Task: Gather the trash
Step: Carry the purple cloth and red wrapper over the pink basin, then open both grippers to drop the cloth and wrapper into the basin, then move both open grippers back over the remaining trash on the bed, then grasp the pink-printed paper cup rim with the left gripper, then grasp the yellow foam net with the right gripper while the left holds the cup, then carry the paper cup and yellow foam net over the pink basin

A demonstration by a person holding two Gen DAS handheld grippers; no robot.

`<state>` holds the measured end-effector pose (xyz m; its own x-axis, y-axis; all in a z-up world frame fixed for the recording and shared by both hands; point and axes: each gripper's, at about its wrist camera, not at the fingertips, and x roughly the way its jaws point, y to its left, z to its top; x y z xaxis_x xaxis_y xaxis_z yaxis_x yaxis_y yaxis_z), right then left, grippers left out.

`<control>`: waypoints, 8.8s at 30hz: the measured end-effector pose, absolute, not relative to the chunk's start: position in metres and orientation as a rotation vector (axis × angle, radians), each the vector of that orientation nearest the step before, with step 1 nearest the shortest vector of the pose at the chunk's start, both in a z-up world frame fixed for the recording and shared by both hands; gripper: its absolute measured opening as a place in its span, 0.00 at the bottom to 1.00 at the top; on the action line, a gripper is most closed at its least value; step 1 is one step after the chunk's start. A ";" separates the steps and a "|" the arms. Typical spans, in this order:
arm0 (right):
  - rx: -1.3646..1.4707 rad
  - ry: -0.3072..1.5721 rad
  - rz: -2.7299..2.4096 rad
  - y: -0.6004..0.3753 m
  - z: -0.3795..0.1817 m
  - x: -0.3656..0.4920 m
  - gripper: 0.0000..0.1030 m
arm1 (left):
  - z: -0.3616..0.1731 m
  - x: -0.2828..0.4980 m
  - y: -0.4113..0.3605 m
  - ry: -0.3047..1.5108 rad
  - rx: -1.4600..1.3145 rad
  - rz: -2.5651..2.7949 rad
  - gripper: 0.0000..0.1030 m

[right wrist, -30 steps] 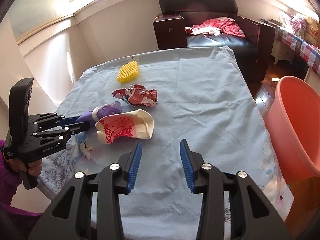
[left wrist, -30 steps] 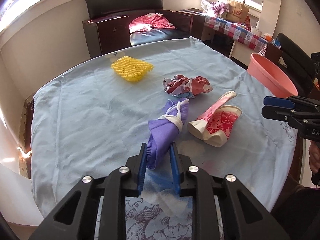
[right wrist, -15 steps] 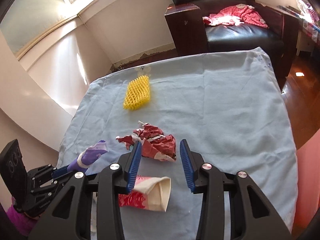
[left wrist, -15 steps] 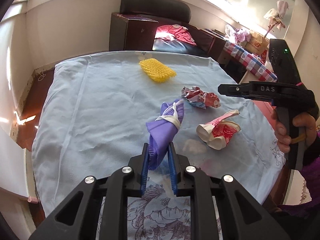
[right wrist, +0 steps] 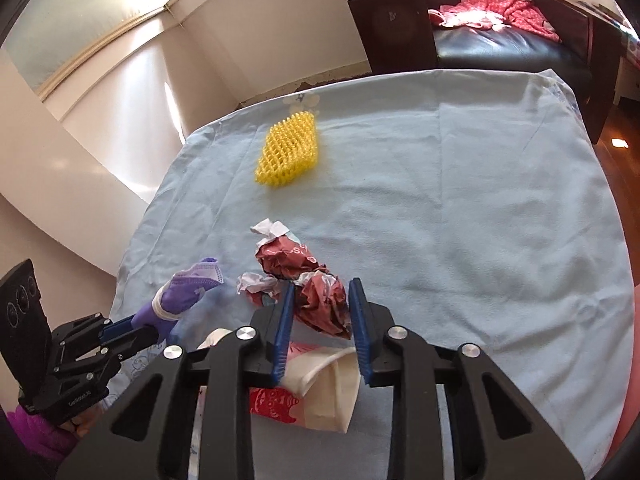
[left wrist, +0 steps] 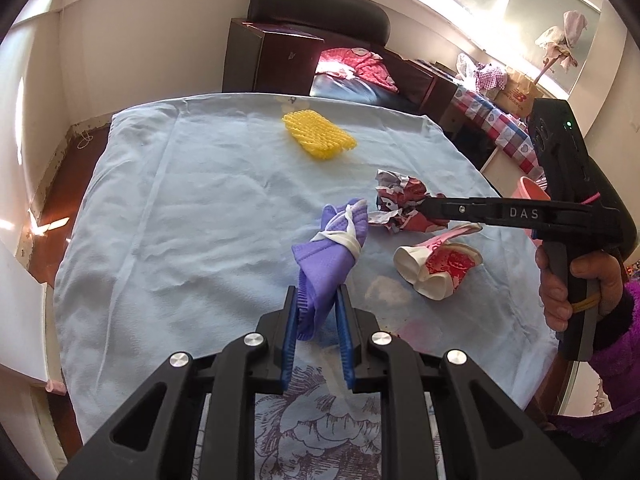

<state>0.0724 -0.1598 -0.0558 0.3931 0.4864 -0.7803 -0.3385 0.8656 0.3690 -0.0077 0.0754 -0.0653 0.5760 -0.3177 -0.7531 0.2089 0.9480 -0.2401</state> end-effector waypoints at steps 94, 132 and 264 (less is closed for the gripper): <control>0.247 0.734 -0.296 -0.457 -0.026 -0.073 0.25 | -0.037 0.011 -0.314 0.829 0.110 -0.770 0.23; 0.245 0.770 -0.018 -0.353 -0.013 -0.073 0.37 | -0.012 -0.024 -0.116 0.777 0.093 -0.599 0.56; 0.315 0.715 -0.229 -0.445 -0.004 -0.081 0.10 | -0.004 0.007 -0.273 0.739 0.104 -0.729 0.06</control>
<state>-0.0807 -0.4448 -0.0044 0.7335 -0.0975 -0.6727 0.3107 0.9283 0.2043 0.0070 -0.2730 -0.0035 0.5086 -0.5688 -0.6464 0.6390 0.7525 -0.1593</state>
